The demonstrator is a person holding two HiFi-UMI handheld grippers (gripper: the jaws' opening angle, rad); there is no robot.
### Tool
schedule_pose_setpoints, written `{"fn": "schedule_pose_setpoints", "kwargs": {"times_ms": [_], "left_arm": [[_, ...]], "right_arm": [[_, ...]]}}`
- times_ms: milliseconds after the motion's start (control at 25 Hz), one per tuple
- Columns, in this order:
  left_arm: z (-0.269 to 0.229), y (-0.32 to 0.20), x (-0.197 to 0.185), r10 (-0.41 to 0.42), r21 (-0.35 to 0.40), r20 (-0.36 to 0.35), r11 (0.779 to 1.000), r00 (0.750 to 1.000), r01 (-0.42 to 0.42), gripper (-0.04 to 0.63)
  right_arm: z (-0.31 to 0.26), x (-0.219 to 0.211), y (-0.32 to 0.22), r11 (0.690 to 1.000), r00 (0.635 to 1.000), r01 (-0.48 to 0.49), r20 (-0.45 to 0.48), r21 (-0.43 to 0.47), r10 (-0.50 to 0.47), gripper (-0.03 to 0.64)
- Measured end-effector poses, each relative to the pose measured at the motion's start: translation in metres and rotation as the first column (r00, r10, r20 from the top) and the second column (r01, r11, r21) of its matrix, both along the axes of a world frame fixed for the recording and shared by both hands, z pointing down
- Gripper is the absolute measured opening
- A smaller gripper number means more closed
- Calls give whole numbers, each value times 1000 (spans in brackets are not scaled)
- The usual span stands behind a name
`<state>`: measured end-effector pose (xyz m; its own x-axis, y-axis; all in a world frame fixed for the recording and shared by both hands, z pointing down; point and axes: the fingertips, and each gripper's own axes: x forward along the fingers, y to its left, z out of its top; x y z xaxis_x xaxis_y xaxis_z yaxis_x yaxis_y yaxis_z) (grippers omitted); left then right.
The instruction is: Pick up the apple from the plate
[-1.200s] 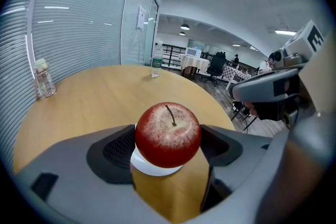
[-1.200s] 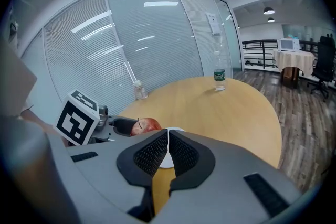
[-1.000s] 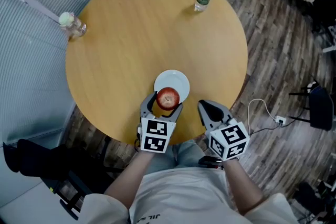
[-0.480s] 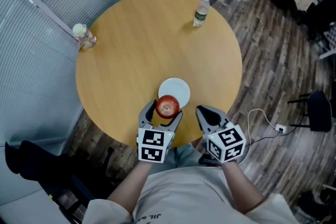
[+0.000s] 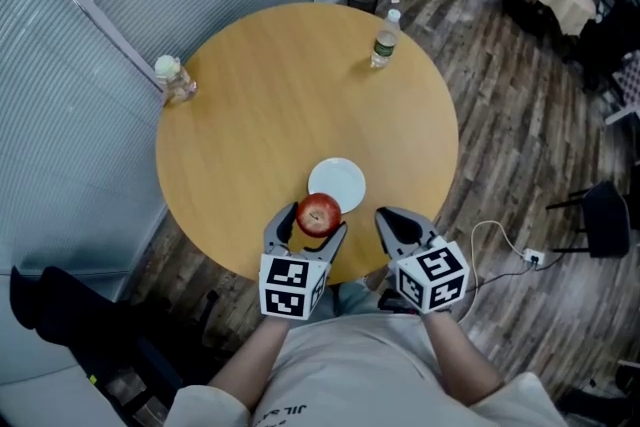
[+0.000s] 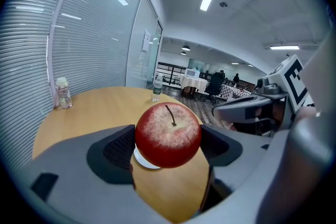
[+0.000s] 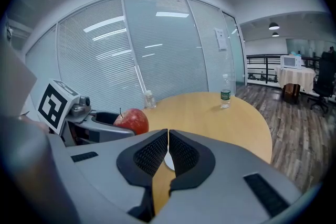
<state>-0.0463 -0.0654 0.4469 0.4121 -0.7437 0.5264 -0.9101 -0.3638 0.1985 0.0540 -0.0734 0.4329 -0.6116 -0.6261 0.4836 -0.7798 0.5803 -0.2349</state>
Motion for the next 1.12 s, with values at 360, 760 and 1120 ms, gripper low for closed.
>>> {"fn": "schedule_pose_setpoints", "kwargs": {"times_ms": [360, 760, 1120], "left_arm": [[-11, 10, -7, 18, 12, -10, 1000, 1000, -18, 387], [-12, 10, -9, 34, 21, -14, 999, 999, -34, 387], [-17, 13, -8, 50, 31, -16, 998, 999, -50, 387]], "right_arm": [[-10, 0, 3, 1000, 1000, -25, -2, 7, 25, 32], [-14, -3, 3, 999, 999, -30, -13, 22, 30, 31], [-15, -7, 8, 999, 1000, -27, -10, 29, 27, 31]]}}
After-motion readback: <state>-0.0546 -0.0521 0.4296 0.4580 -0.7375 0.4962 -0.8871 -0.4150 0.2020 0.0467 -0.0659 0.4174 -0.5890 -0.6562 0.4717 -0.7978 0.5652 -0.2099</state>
